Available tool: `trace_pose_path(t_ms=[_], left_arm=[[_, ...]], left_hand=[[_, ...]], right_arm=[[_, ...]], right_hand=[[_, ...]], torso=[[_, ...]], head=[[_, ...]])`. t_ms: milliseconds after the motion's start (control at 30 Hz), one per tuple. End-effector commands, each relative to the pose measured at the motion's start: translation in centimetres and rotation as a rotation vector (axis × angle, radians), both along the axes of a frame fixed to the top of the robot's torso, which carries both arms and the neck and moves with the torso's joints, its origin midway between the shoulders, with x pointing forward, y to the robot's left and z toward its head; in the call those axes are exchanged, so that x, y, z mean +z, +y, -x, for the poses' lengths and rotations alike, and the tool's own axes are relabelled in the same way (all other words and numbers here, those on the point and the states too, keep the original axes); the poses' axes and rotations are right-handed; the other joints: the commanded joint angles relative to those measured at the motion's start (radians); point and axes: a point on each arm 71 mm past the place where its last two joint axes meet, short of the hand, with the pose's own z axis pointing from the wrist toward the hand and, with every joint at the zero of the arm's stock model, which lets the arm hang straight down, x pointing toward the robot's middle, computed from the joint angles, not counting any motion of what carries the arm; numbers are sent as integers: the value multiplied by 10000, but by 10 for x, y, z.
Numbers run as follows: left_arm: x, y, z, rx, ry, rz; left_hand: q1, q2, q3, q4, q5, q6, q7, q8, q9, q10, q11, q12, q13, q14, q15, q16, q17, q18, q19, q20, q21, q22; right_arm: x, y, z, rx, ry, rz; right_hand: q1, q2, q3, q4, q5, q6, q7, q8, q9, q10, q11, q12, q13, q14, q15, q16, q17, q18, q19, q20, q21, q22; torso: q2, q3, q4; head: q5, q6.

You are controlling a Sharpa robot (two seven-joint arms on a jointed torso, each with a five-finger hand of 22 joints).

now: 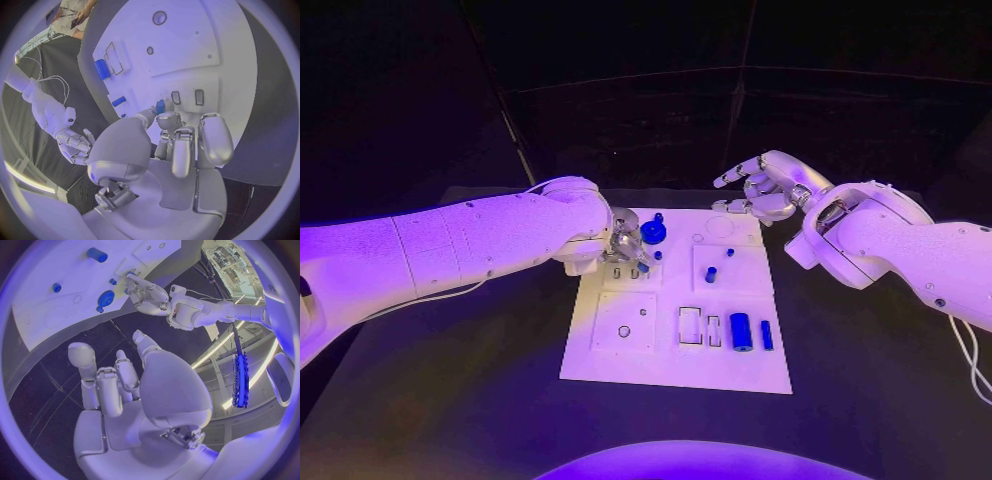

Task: Assemble the parts on the task board

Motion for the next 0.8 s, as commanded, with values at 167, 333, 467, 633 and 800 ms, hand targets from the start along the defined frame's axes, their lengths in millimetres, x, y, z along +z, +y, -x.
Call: trace_pose_path(t_ms=[167,333,467,633,800], left_arm=[[4,6,4,503,-169,903],[4,15,7,735,-306,978],[4,20,10,780,-546,863],[0,24,13,794,-780,717],[-5,27,13,809,-957,550]], left_hand=[[-550,-253,2320,-1475,-23,17,-8,206,211,168,-34,147,105,1021,-9,62,2633,-172,57,22,86,125],[-762,-356,2742,-1567,-13,10,-15,293,324,242,-50,268,213,1021,-10,62,2633,-189,84,18,150,235],[-810,-390,2855,-1604,-13,10,-21,320,358,269,-56,312,255,1021,-13,62,2633,-205,110,16,203,328],[-843,-416,2956,-1640,-13,17,-27,345,387,295,-62,353,293,1021,-18,62,2633,-215,127,13,240,392],[-877,-433,3024,-1656,-13,20,-29,363,409,362,-65,467,426,1021,-22,62,2633,-228,150,9,284,469]], right_arm=[[0,-1,-1,-16,86,111],[-1,-3,-1,-57,140,154],[-1,-4,-2,-77,126,180],[0,-5,-2,-77,16,279],[0,-6,-2,-80,-10,311]], right_hand=[[91,18,-57,33,68,13,11,25,-19,-99,-19,-112,-87,764,-41,-86,1491,35,-114,-14,-108,-90],[78,21,-66,47,59,9,12,28,-21,-106,-18,-120,-97,763,-41,-90,1484,37,-120,-14,-115,-104],[67,22,-75,59,47,5,13,31,-23,-125,-17,-141,-123,760,-41,-96,1473,40,-130,-14,-127,-126],[57,35,-79,74,41,1,13,35,-24,-134,-17,-150,-135,757,-41,-102,1462,42,-136,-15,-134,-139],[49,40,-82,83,39,-1,14,37,-24,-128,-17,-144,-127,756,-41,-106,1455,43,-138,-15,-137,-143]], torso=[[-5,0,29],[-1,14,45],[-6,11,73],[-1,9,101],[-15,21,63]], head=[[49,-22],[45,-39],[64,-45],[69,-91],[120,-104]])
